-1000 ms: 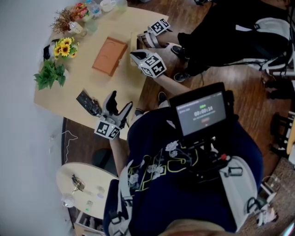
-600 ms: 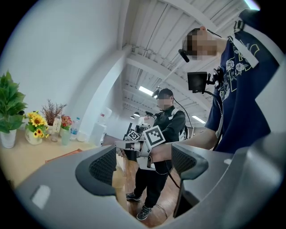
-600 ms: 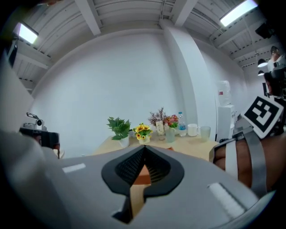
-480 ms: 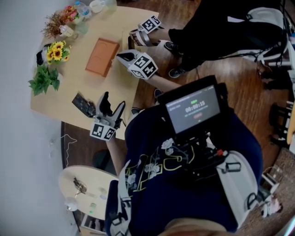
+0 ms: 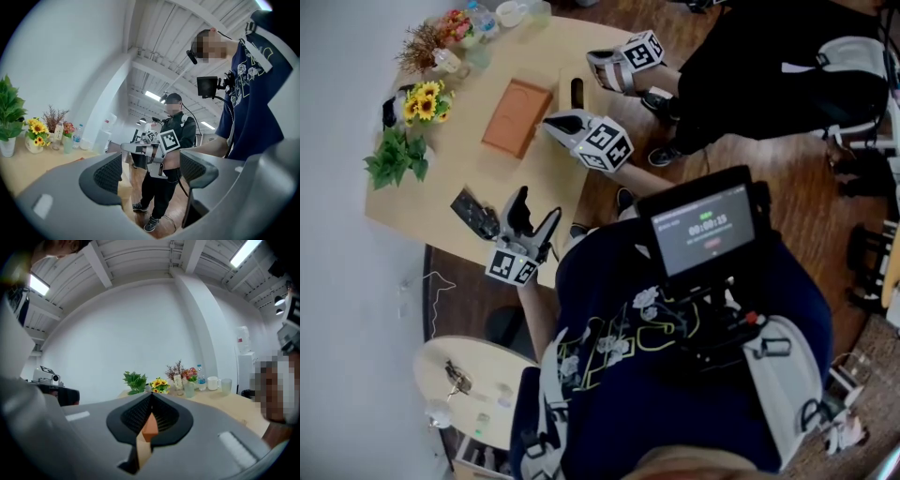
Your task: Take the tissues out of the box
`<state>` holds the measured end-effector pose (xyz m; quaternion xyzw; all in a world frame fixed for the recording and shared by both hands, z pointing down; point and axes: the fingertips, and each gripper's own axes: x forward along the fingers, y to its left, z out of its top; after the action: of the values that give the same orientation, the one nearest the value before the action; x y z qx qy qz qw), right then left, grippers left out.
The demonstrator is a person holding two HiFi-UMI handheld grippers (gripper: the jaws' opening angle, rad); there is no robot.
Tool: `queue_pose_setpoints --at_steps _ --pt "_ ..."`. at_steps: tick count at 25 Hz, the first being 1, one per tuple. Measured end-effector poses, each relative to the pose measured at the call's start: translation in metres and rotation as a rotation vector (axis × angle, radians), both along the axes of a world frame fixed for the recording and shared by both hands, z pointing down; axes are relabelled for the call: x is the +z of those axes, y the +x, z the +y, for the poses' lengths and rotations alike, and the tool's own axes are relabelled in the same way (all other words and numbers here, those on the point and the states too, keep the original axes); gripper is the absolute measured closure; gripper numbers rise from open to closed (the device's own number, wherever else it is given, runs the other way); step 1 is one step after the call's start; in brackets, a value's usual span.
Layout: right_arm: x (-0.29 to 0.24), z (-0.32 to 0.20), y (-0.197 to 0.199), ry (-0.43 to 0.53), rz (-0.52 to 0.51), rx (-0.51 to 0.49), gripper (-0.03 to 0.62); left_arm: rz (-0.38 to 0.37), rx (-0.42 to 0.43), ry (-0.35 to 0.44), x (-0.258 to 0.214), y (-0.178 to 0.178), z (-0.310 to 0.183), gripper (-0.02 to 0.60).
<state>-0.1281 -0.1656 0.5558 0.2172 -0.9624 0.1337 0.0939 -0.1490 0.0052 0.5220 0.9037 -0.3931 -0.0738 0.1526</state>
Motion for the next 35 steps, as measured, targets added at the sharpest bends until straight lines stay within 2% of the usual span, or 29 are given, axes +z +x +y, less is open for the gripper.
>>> queue_pose_setpoints --at_steps 18,25,29,35 --pt "-0.046 0.018 0.003 0.04 -0.109 -0.054 0.594 -0.007 -0.007 -0.007 -0.008 0.009 -0.008 0.209" --pt "-0.058 0.028 0.014 0.065 -0.183 -0.081 0.594 0.015 -0.042 -0.015 -0.005 0.006 -0.008 0.209" --pt "-0.065 0.035 0.02 0.083 -0.225 -0.085 0.594 0.009 -0.032 -0.009 -0.006 0.007 -0.009 0.209" --pt "-0.062 0.053 0.023 0.091 -0.234 -0.115 0.594 0.012 -0.036 -0.014 -0.005 0.006 -0.009 0.209"
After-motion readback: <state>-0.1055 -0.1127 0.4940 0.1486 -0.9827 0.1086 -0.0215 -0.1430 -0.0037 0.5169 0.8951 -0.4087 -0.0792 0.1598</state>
